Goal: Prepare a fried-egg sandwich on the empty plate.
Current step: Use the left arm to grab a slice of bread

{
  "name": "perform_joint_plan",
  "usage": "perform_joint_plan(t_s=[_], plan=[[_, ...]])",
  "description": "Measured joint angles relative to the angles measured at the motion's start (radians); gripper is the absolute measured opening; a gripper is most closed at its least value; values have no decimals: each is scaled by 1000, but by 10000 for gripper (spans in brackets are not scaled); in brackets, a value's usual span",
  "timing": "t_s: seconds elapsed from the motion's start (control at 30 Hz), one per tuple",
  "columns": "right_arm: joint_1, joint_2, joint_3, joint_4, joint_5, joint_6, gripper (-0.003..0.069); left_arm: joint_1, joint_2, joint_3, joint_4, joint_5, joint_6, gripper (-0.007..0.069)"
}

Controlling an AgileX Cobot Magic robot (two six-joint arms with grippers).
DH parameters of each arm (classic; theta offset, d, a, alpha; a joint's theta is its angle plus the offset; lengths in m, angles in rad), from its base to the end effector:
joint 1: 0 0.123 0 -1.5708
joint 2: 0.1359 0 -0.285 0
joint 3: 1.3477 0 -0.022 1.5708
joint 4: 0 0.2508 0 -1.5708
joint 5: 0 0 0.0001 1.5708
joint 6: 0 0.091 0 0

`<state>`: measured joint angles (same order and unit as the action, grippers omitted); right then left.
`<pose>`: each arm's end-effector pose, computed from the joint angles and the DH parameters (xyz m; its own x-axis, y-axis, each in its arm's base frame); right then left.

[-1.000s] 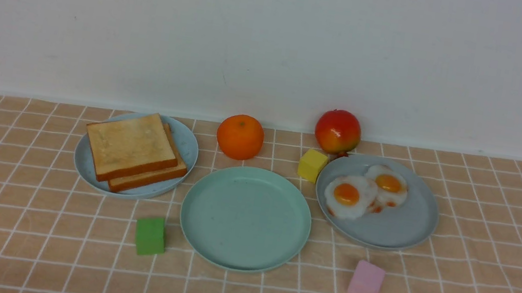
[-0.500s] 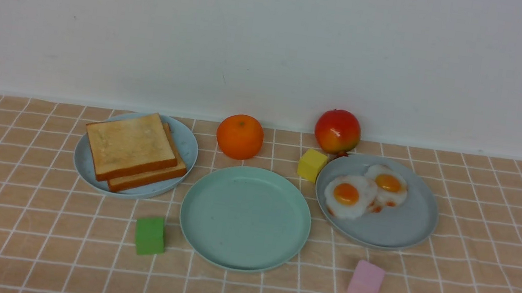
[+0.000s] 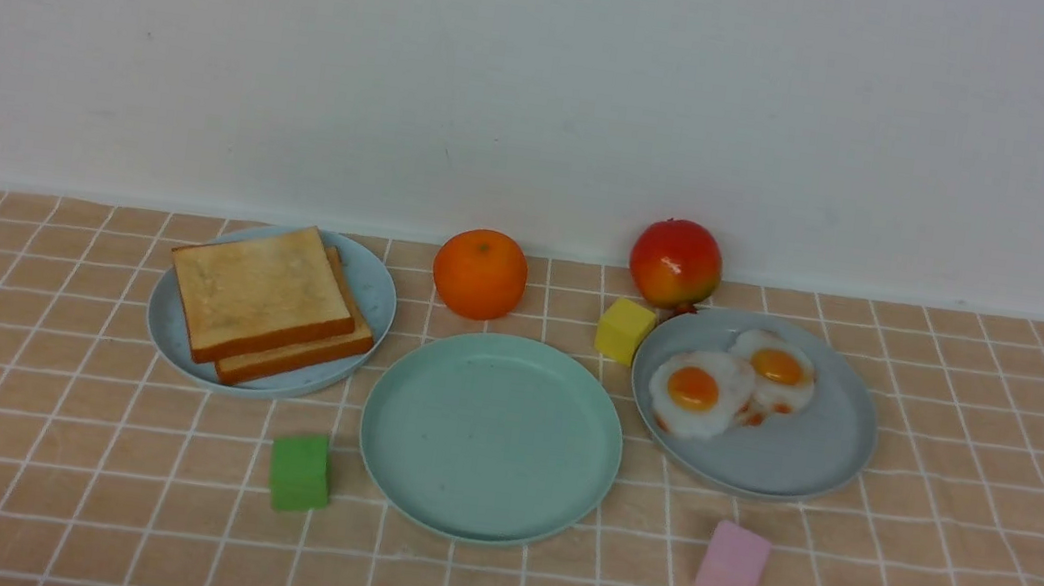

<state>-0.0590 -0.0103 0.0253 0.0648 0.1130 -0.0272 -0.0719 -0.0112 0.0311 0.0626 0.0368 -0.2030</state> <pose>0.0567 -0.0027 0.1949 -0.0385 0.0395 -0.9985 0.0532 0.9979 0.0374 0.0568 -0.0039 0.1999 0.0204 -0.1418 -0.9897 0.0731 0.9874 -0.1400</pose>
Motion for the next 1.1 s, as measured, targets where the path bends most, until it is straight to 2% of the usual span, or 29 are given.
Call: perform_joint_plan(t_s=[0.2,0.43,0.53,0.63,0.7,0.77,0.87,0.97,1.1], plan=[[0,0,0,3,-179,0,239,0,0,0,1,-204,-9,239],[0,0,0,11,-279,14,239,0,0,0,3,-236,-11,239],[1,0,0,73,-450,164,239,0,0,0,-23,-336,-68,239],[1,0,-8,95,-504,251,239,0,0,0,-46,-421,-113,239],[1,4,-87,108,-490,335,239,0,0,-53,-63,-455,-183,239],[1,14,-148,108,-483,353,239,0,0,-107,-63,-446,-201,239],[4,69,-334,116,-436,371,239,0,43,-344,-68,-353,-263,239],[14,109,-419,125,-399,383,239,0,134,-513,-69,-256,-307,239],[31,251,-642,126,-216,394,239,1,388,-833,-69,74,-369,239]])
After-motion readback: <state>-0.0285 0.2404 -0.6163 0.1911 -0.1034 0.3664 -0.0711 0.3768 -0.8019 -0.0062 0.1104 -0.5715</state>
